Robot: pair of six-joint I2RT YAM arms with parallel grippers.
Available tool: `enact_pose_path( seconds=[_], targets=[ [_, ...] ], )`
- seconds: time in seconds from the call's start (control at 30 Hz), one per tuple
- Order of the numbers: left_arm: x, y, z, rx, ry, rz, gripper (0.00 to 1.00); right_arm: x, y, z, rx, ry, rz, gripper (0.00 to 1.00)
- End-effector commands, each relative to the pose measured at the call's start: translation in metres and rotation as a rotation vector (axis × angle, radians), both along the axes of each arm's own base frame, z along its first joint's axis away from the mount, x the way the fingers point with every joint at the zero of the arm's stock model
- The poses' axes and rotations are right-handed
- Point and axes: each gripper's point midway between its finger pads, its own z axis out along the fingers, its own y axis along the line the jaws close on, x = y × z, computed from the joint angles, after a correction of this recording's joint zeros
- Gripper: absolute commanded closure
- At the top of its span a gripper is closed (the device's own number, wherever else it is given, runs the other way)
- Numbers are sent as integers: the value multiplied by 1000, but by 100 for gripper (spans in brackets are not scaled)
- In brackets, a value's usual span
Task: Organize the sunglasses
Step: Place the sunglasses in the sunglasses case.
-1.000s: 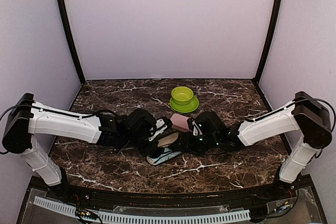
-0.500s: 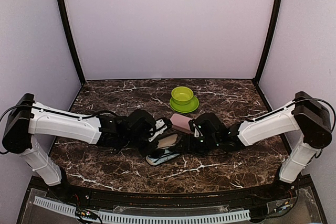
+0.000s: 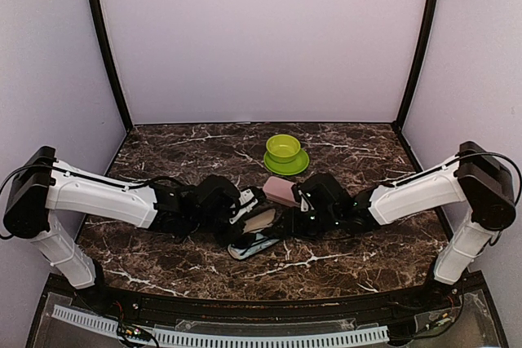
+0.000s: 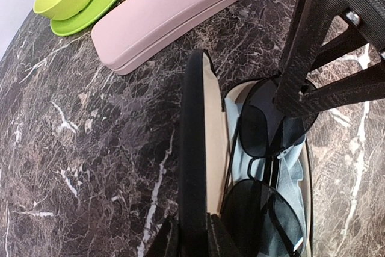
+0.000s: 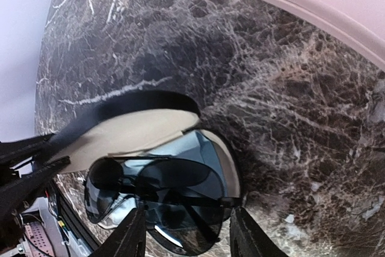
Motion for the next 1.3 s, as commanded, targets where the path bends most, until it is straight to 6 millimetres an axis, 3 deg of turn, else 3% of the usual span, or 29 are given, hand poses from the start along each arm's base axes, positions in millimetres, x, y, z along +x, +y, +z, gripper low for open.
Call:
enact_pose_path(
  seconds=[0.0,0.7,1.07,1.27],
  targets=[
    [-1,-6,6,-32,-20,-15,83,7,15,13,19,-52,33,55],
    [-1,-3,3,-14,-26,-5,82,0,12,1,-85,-82,154,66],
    [-1,-3,1,-13,-23,0,83,3,28,36,-50,-206,202,55],
    [0,-2,1,-12,-26,0,82,4,22,34,-100,-222,170,51]
  ],
)
